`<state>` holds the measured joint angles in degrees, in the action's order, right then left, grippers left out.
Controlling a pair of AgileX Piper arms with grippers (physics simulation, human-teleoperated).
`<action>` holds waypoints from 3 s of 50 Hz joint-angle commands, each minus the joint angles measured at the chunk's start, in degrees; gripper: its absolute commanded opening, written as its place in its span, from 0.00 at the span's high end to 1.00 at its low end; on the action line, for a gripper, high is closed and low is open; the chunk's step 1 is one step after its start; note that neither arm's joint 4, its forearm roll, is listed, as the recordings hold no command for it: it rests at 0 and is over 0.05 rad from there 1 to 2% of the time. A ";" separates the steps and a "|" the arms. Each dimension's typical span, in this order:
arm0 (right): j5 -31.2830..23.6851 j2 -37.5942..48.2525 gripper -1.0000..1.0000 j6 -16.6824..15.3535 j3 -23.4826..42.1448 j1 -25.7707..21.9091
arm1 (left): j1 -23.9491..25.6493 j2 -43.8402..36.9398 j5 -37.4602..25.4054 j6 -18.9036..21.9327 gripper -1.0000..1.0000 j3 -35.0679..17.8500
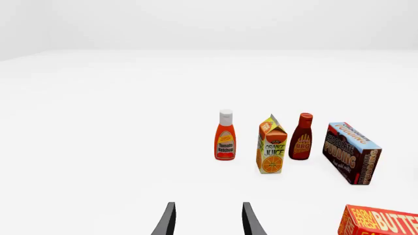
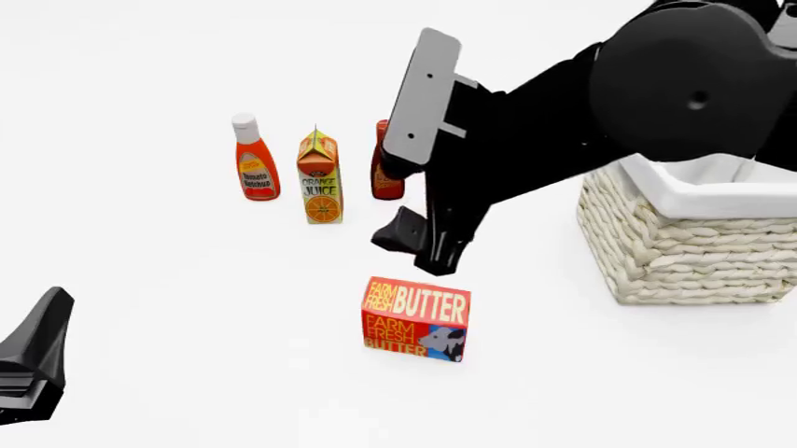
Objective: Pick the butter and place it in the basket.
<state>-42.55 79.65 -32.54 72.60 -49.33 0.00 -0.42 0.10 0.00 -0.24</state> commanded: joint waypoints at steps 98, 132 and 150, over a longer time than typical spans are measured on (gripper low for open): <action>-6.93 14.84 0.00 5.46 11.30 3.02 | 0.00 0.00 0.00 0.00 0.00 0.00; -6.89 17.20 0.00 4.07 10.75 1.41 | 0.00 0.00 0.00 0.00 0.00 0.00; -5.99 18.52 0.00 4.40 10.55 0.96 | 0.00 0.00 0.00 0.00 0.00 0.00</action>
<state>-49.04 97.50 -28.28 83.45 -48.11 0.00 -0.42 0.10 0.00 -0.24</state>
